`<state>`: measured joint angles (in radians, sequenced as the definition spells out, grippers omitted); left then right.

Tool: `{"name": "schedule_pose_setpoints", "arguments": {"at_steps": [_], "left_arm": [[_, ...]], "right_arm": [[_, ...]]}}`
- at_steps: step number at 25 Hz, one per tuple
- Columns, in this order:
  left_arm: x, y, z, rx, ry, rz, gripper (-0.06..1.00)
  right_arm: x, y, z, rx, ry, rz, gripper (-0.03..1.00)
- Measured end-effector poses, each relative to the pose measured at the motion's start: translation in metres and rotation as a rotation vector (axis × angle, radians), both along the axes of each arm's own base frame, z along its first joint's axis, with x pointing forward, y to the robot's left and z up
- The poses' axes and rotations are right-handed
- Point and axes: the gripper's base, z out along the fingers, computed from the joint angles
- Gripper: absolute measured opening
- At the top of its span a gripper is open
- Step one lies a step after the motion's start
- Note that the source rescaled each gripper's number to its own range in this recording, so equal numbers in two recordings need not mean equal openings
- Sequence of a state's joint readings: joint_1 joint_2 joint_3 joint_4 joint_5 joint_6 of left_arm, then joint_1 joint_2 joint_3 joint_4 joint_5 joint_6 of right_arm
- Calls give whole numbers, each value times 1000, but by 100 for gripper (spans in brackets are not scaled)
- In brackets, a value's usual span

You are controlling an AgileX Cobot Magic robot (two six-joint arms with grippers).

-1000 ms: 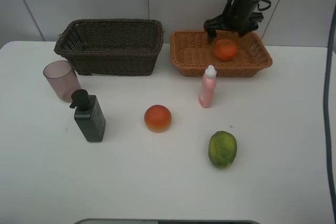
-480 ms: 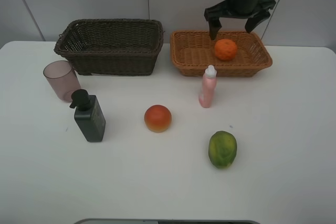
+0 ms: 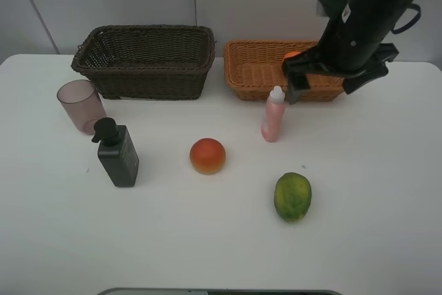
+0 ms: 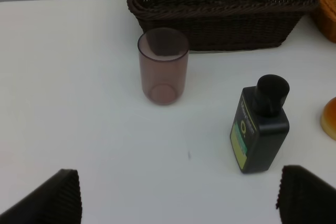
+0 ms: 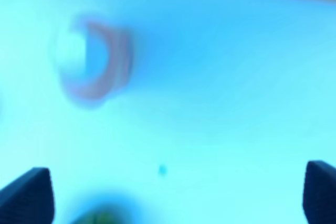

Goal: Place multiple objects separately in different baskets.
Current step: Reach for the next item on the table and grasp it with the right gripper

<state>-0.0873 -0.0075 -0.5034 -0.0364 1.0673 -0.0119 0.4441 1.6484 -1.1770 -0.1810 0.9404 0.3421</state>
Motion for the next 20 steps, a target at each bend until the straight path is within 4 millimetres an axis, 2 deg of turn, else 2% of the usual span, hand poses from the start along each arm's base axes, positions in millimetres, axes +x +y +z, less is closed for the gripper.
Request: {"name": "schedule_pose_setpoints", "arguments": {"at_steps": [4,8,15,20], "left_arm": [[0,0,0,0,0,0,96],[0,0,0,0,0,0,96],[0,0,0,0,0,0,96],[0,0,0,0,0,0,96]], "right_arm": [[-34,5,-23,4,48,-12,100],[-55,13,-45,11,82,-38,100],[-77,20,-71,62,80,-90,100],[-76,24,-82,74,89,-126,100]]}}
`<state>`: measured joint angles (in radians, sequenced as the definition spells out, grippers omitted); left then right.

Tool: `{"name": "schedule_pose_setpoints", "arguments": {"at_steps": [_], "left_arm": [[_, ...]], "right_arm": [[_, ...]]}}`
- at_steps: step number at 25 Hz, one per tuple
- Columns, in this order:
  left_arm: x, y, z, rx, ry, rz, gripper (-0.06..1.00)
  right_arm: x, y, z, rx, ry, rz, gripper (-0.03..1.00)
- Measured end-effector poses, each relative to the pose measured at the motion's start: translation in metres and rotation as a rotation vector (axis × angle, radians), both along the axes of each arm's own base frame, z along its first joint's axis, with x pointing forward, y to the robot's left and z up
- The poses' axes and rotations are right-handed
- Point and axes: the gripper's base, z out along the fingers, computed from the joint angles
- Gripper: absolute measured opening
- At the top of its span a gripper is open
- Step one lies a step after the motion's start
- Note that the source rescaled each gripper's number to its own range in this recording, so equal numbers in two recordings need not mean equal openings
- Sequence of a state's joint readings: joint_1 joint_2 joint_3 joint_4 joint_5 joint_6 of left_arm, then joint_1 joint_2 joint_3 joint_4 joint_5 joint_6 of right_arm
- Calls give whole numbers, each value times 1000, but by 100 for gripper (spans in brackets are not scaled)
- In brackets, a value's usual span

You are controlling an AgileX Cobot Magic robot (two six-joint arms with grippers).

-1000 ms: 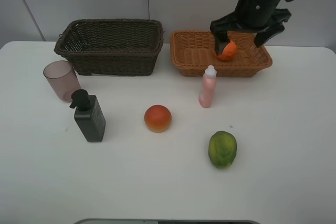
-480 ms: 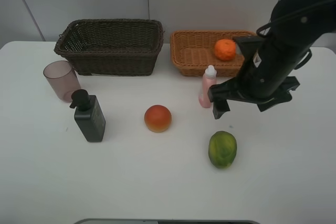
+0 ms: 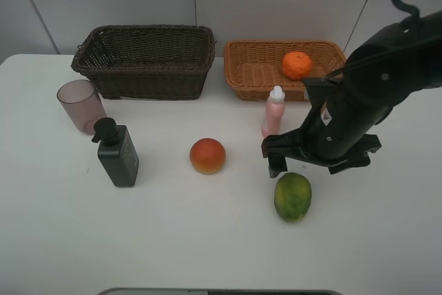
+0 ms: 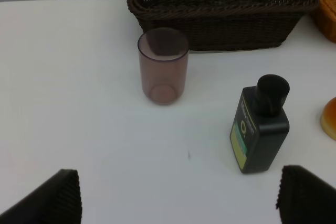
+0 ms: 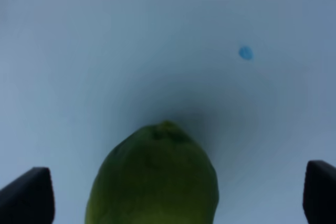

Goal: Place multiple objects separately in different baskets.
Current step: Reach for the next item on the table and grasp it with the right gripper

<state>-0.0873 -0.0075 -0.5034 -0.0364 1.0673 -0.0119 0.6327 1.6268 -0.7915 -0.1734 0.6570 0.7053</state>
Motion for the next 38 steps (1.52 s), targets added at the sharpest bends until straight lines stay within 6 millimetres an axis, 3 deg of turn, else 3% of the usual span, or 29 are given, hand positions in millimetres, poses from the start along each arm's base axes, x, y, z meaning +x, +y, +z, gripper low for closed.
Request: {"name": "schedule_pose_setpoints", "arguments": {"at_steps": [8,30,33,34,36,38], "left_arm": [[0,0,0,0,0,0,96],[0,0,0,0,0,0,96],[0,0,0,0,0,0,96],[0,0,0,0,0,0,96],[0,0,0,0,0,0,96],[0,0,0,0,0,0,96]], "right_arm": [[3,3,-22,-17,41,-24,100],[5,7,-52,-40,111,-49,100],[5,7,-54,-40,111,-48,87],[5,7,-54,-40,111,-48,76],[6,7,-54,-36,108,-49,43],[6,8,-54,-34,107,-50,43]]}}
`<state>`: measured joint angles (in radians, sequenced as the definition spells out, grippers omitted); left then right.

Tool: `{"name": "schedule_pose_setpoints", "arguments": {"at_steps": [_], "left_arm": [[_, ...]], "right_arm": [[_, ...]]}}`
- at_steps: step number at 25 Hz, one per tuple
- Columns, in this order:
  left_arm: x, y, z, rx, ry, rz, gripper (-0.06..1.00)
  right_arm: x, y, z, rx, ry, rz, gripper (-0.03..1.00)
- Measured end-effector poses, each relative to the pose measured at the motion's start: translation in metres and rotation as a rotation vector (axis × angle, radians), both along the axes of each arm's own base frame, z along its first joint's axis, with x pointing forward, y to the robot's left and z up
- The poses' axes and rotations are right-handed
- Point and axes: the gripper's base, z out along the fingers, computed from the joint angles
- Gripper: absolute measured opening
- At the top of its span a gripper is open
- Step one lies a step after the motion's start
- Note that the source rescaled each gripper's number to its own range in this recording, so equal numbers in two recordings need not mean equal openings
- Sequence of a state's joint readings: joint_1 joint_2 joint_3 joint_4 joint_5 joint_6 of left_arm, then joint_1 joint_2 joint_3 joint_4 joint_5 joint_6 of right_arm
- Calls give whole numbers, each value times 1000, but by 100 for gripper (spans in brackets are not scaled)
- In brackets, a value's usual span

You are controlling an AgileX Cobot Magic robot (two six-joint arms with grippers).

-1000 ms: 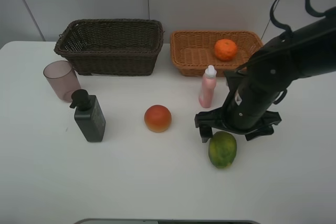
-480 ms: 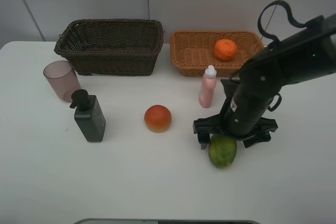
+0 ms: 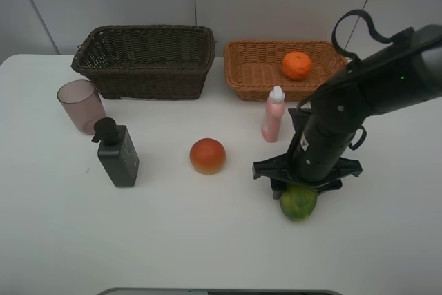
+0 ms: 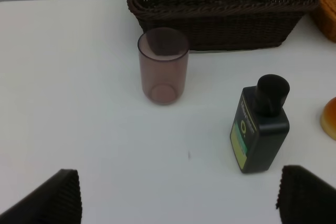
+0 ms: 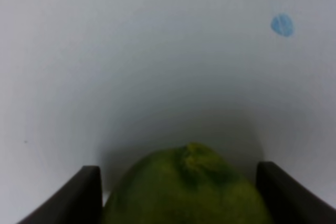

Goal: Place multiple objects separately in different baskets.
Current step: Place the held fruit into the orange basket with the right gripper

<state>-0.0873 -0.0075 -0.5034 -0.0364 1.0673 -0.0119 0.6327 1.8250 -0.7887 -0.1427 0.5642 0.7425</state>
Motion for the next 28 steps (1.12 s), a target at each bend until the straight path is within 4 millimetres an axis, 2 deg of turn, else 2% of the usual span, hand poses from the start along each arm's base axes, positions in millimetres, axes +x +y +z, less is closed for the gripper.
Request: {"name": "schedule_pose_setpoints", "arguments": {"at_steps": [28], "left_arm": [[0,0,0,0,0,0,96]], "right_arm": [[1,1,3,14,-17,0,43]]}}
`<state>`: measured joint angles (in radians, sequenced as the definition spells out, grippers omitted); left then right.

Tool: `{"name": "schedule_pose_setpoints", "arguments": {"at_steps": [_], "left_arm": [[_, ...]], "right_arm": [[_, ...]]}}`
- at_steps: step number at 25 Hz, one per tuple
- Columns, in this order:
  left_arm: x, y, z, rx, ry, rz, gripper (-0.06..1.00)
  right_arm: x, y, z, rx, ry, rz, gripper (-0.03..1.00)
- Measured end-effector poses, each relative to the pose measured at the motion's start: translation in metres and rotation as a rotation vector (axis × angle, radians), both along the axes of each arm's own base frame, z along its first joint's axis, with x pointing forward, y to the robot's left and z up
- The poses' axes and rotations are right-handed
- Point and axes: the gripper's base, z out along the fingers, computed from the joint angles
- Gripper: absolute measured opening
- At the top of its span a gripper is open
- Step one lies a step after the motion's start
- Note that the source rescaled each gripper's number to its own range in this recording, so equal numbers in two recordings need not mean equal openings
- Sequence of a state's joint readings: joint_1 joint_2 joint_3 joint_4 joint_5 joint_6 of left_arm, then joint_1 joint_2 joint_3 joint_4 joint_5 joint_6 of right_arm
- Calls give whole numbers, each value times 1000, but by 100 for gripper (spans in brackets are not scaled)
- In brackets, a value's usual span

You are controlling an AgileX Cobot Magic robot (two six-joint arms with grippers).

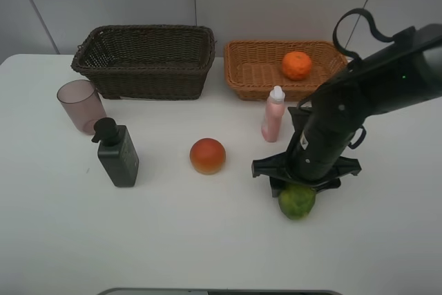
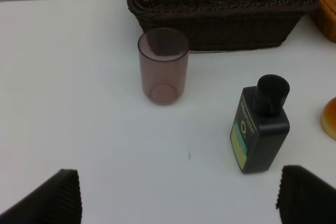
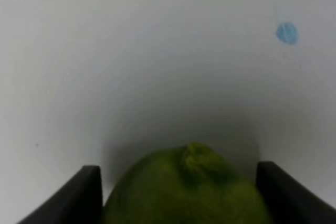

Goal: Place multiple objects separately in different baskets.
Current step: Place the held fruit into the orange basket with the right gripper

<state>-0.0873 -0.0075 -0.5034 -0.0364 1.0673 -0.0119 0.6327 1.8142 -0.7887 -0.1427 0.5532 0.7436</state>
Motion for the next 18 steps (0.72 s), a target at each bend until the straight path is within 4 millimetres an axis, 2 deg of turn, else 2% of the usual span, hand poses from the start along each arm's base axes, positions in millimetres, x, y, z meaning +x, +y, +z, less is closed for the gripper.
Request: {"name": "schedule_pose_setpoints", "arguments": {"at_steps": [2,6,13,18], "left_arm": [[0,0,0,0,0,0,96],[0,0,0,0,0,0,96],[0,0,0,0,0,0,96],[0,0,0,0,0,0,96]], "right_arm": [[1,0,9,2,-11,16,43],[15,-6,40,-8,-32,67,43],[51,-19,91,-50,-46,144,43],[80,-24,131,-31,-146,163,43]]}}
